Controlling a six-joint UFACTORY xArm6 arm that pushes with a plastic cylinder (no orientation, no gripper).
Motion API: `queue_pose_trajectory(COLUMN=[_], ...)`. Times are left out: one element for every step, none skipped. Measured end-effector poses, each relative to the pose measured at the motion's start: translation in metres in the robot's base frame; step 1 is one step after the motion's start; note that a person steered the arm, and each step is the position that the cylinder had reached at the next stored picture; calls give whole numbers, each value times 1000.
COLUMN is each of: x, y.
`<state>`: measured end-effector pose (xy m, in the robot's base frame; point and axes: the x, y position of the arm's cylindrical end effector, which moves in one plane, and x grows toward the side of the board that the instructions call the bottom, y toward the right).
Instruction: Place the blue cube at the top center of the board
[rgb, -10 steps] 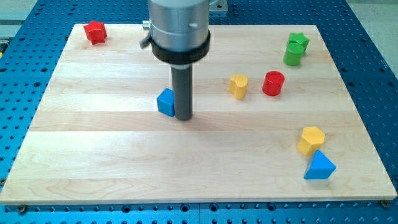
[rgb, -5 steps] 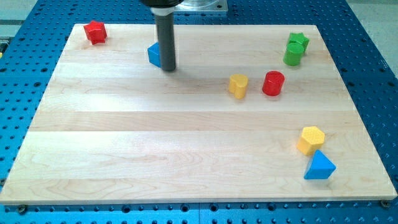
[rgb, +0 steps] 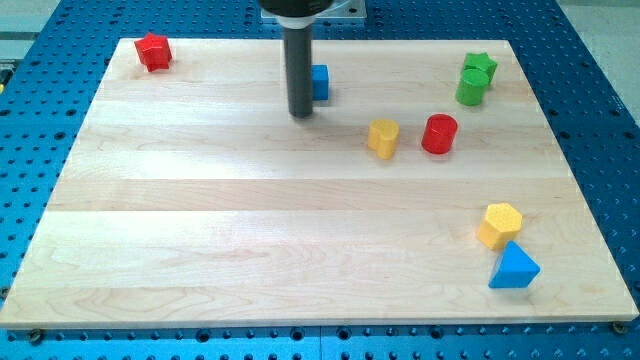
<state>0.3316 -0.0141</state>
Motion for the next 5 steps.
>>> queue_pose_trajectory(x=[-62,-74,-71,-66,-44], y=[1,5,3,3,29])
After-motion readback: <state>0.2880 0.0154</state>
